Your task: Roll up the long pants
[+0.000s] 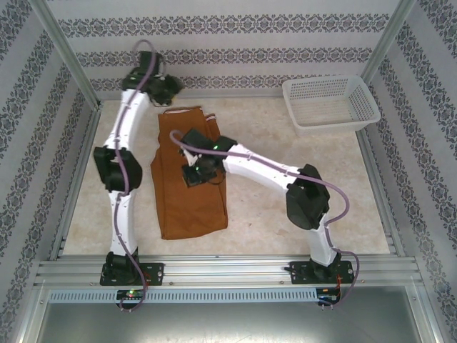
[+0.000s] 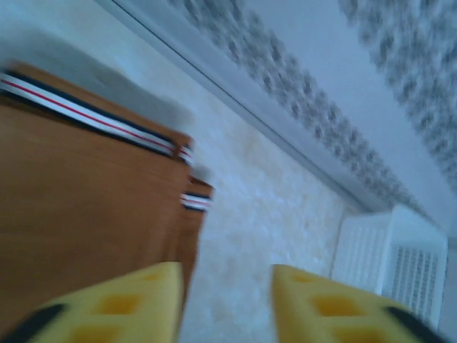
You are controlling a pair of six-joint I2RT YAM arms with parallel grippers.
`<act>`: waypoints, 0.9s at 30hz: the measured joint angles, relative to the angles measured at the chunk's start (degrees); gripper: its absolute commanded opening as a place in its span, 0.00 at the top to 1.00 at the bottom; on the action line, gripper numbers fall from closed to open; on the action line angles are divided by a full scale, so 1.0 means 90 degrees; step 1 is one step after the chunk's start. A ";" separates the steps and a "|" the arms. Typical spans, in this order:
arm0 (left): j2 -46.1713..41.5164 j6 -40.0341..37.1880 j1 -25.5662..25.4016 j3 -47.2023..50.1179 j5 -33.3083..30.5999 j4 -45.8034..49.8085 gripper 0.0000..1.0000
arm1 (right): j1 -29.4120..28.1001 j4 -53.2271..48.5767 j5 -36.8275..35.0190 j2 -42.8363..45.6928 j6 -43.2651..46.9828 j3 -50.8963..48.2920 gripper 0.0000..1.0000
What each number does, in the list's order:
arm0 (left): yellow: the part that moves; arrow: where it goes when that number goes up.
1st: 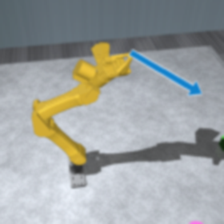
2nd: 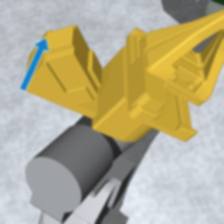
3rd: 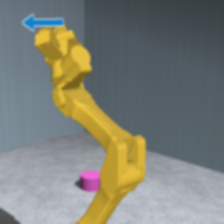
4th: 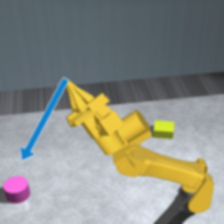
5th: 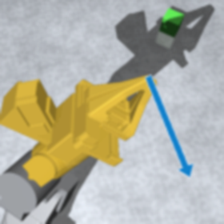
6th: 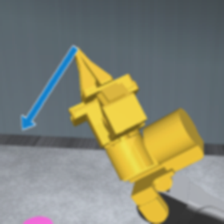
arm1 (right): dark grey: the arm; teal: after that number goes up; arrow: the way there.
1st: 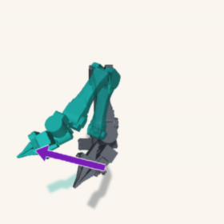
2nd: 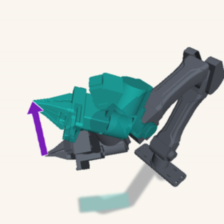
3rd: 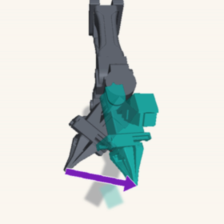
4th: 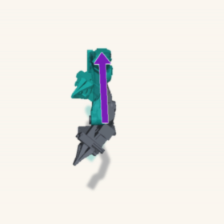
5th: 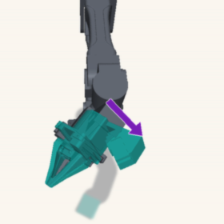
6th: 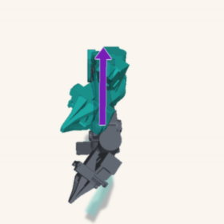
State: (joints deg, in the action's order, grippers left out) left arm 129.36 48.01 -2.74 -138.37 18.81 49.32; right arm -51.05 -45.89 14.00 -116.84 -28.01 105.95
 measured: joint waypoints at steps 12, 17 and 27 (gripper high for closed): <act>-0.3045 0.0248 0.0289 0.6377 -0.0044 -0.1596 1.00 | 0.1863 -0.0168 0.1069 -0.1693 0.0481 0.2907 1.00; -0.2902 0.0491 0.0073 0.7174 -0.0075 -0.1928 1.00 | 0.2137 -0.0170 0.1695 -0.3055 0.0313 0.4284 1.00; -0.1457 0.0522 -0.0223 0.6008 -0.0143 -0.2195 1.00 | 0.2157 -0.0024 0.2310 -0.4216 -0.0279 0.4296 1.00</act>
State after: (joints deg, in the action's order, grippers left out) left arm 116.25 52.71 -4.75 -84.29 17.52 29.56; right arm -31.64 -46.11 34.79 -154.78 -30.52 144.62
